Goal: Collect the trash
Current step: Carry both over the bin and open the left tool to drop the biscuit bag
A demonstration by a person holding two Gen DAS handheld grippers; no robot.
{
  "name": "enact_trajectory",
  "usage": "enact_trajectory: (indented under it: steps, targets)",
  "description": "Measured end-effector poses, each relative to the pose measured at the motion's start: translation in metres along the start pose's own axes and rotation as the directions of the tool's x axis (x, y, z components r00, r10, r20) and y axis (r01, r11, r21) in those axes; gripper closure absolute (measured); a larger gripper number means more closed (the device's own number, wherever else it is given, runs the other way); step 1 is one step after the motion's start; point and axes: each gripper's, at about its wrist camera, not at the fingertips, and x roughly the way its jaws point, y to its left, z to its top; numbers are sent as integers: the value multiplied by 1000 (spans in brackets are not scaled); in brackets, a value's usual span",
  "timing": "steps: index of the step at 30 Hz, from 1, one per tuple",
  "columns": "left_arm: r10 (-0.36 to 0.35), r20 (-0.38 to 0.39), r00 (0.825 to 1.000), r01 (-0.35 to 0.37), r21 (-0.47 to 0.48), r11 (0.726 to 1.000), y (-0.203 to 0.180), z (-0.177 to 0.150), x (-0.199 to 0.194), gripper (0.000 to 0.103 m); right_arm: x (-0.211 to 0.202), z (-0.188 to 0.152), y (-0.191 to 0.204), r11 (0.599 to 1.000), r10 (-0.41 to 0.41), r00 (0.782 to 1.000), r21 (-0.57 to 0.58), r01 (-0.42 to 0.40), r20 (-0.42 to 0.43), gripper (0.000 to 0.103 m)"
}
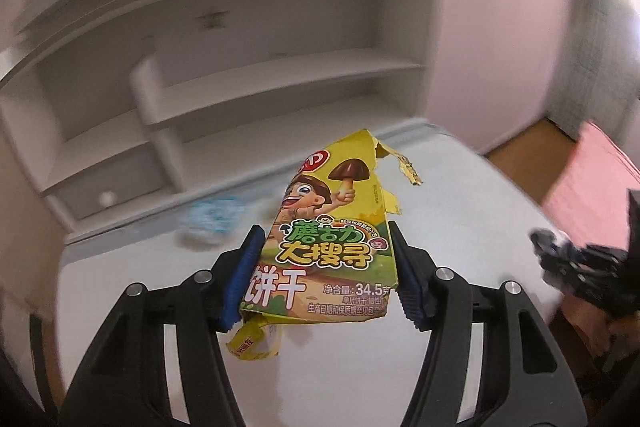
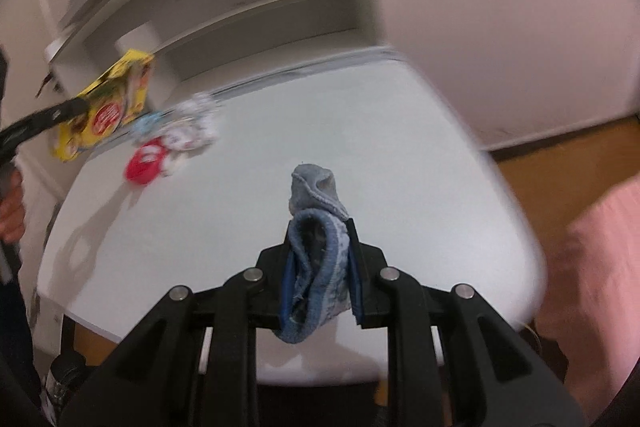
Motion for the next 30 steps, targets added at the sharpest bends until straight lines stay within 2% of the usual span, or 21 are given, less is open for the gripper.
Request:
enact_trajectory:
  steps: [2, 3, 5, 7, 9, 11, 13, 15, 17, 18, 20, 22, 23, 25, 28, 29, 30]
  targets:
    - [-67, 5, 998, 67, 47, 997, -38, -2, 1, 44, -15, -15, -38, 996, -55, 998, 70, 55, 5, 81]
    - [-125, 3, 992, 124, 80, 989, -69, -4, 4, 44, -22, -24, -57, 991, -82, 997, 107, 81, 4, 81]
    - [-215, -5, 977, 214, 129, 968, -116, -8, 10, 44, -37, -45, -94, 974, -140, 990, 178, 138, -2, 81]
    - [-305, -22, 952, 305, 171, 937, -165, -14, 16, 44, -49, -68, -128, 951, -191, 981, 243, 189, -17, 81]
    - [-397, -54, 916, 399, 202, 894, -213, -22, 22, 44, -61, -94, -164, 916, -240, 970, 321, 241, -44, 81]
    - [-493, -93, 865, 501, 221, 837, -266, -34, 31, 44, -70, -123, -202, 871, -282, 956, 396, 292, -85, 81]
    - [-541, -121, 832, 553, 243, 797, -308, -47, 40, 44, -76, -144, -229, 829, -311, 942, 449, 333, -124, 81]
    - [-560, -145, 815, 577, 272, 770, -344, -64, 52, 44, -80, -163, -255, 788, -330, 930, 497, 365, -160, 81]
    - [-580, -199, 790, 613, 272, 741, -379, -86, 75, 44, -81, -182, -280, 741, -348, 916, 539, 400, -201, 81]
    - [-586, -238, 775, 632, 260, 730, -392, -98, 90, 44, -79, -190, -288, 723, -352, 909, 553, 414, -221, 81]
    - [-587, -292, 755, 653, 246, 717, -410, -117, 118, 44, -73, -201, -303, 699, -349, 902, 570, 432, -256, 81]
    - [-554, -344, 758, 642, 250, 725, -428, -140, 152, 44, -61, -215, -318, 672, -335, 891, 584, 455, -308, 81]
    - [-543, -371, 754, 642, 238, 729, -434, -151, 169, 44, -53, -221, -325, 662, -320, 886, 590, 462, -335, 81]
    - [-538, -430, 725, 655, 190, 731, -446, -173, 203, 44, -42, -230, -330, 649, -294, 882, 600, 468, -369, 81]
    - [-507, -469, 723, 643, 188, 742, -457, -194, 238, 44, -25, -237, -336, 645, -244, 883, 613, 456, -400, 81]
    - [-501, -481, 719, 642, 185, 744, -462, -198, 242, 44, -22, -239, -336, 649, -234, 884, 612, 453, -405, 81]
    - [-497, -501, 708, 645, 171, 745, -464, -204, 251, 44, -19, -238, -336, 652, -230, 883, 609, 452, -408, 81]
